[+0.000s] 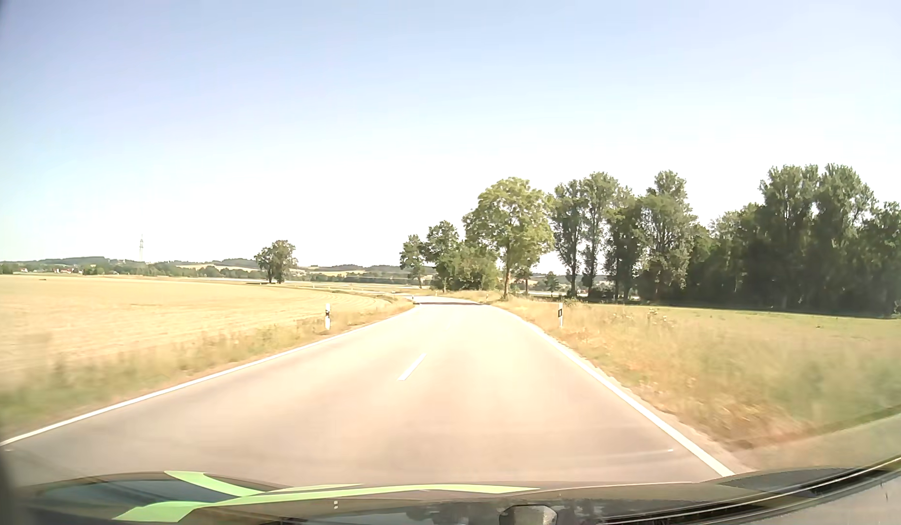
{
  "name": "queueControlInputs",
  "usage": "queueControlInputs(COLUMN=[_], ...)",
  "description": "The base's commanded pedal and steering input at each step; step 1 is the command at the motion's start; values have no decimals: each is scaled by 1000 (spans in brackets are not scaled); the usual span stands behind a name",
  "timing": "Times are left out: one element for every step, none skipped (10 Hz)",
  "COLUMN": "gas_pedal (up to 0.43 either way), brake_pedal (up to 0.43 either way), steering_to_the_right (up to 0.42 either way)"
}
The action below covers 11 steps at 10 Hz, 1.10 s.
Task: Follow the waypoints while adhering to traffic rules and regulations
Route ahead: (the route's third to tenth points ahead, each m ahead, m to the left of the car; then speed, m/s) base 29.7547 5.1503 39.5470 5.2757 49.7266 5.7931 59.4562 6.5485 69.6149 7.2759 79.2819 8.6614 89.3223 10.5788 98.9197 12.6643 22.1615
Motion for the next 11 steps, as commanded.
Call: queueControlInputs(gas_pedal=[98,98,98,98,98,98,110,118,130,130,130], brake_pedal=[0,0,0,0,0,0,0,0,0,0,0], steering_to_the_right=[0,0,0,-1,-4,-5,-5,-5,-5,-6,-6])
